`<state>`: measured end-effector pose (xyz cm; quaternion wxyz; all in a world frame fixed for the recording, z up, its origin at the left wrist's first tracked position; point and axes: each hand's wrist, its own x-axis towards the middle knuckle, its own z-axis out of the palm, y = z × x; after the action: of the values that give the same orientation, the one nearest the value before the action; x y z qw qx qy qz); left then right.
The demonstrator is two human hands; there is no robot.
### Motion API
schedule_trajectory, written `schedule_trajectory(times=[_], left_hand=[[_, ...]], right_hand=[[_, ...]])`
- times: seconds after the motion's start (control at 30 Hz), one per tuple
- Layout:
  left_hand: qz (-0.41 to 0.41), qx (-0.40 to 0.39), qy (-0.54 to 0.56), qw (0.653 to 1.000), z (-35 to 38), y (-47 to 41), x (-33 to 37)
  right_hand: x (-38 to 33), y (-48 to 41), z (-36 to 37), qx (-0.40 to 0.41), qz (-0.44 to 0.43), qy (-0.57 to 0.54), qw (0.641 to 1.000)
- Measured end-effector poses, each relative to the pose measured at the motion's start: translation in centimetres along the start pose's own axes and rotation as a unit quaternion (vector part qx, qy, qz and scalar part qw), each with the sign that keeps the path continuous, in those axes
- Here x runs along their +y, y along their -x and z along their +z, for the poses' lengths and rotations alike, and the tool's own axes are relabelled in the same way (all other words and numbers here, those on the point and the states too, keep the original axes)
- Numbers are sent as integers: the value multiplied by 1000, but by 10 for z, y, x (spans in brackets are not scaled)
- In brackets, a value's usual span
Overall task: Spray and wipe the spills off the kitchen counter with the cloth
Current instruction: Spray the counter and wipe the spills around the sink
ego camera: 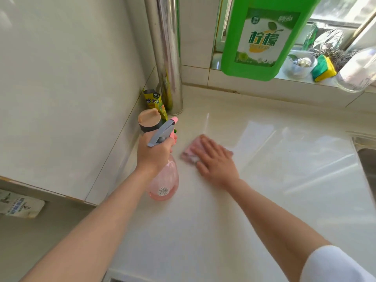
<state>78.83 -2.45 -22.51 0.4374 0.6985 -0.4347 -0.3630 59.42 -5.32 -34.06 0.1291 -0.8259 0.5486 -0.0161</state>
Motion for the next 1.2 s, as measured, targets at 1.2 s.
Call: schedule_trajectory(times=[1.2], left_hand=[[14,33,7,999,13,105,-4]], right_hand=[[33,116,-5,-24,132,-33,990]])
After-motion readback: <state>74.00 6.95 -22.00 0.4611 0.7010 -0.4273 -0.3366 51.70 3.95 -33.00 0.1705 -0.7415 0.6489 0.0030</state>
